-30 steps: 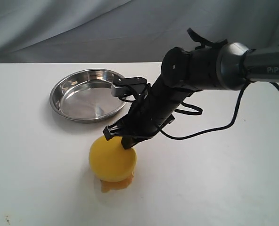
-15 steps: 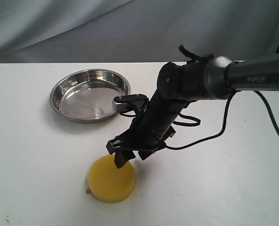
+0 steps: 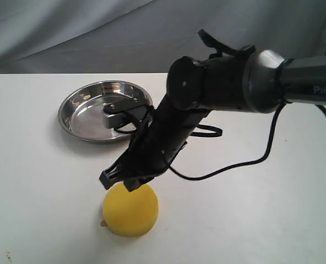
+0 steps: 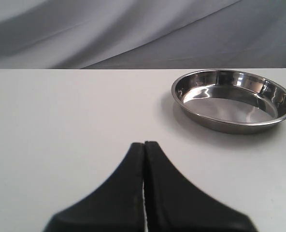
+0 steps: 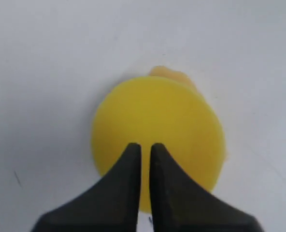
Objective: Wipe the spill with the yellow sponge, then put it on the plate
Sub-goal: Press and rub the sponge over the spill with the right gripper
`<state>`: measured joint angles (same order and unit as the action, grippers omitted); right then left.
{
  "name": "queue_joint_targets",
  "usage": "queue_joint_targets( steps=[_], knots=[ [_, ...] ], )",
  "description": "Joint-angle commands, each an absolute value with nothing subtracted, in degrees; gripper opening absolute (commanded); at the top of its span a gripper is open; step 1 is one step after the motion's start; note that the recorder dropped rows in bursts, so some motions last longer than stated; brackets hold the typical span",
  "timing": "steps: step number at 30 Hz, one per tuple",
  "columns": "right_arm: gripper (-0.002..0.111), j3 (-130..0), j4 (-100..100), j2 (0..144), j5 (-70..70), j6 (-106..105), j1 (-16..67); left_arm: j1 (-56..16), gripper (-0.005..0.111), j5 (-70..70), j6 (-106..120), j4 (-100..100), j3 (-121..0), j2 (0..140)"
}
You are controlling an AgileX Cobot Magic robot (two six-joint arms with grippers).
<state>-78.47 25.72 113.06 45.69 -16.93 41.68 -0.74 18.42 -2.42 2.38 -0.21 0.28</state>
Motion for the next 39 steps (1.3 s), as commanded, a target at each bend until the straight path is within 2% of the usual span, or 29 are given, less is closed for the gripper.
queue_joint_targets(
  steps=[1, 17, 29, 32, 37, 39],
  knots=[
    [0.000, -78.8, 19.7, 112.6, 42.7, -16.4, 45.2, -0.6, 0.000, 17.7, -2.5, 2.3, 0.0, 0.0],
    [0.000, -78.8, 16.0, 125.0, 45.6, -12.9, 45.4, -0.6, 0.000, 17.7, -2.5, 2.3, 0.0, 0.0],
    [0.001, -78.8, 16.0, 118.5, 45.2, -12.9, 45.4, -0.6, 0.000, 17.7, -2.5, 2.3, 0.0, 0.0],
    [0.011, -78.8, 16.0, 116.3, 44.3, -12.9, 45.4, -0.6, 0.000, 17.7, -2.5, 2.3, 0.0, 0.0],
    [0.044, -78.8, 16.5, 115.1, 44.3, -12.9, 45.4, -0.6, 0.000, 17.7, -2.5, 2.3, 0.0, 0.0],
    [0.054, -78.8, 17.1, 115.5, 44.3, -12.9, 45.4, -0.6, 0.000, 17.7, -2.5, 2.3, 0.0, 0.0]
  ],
)
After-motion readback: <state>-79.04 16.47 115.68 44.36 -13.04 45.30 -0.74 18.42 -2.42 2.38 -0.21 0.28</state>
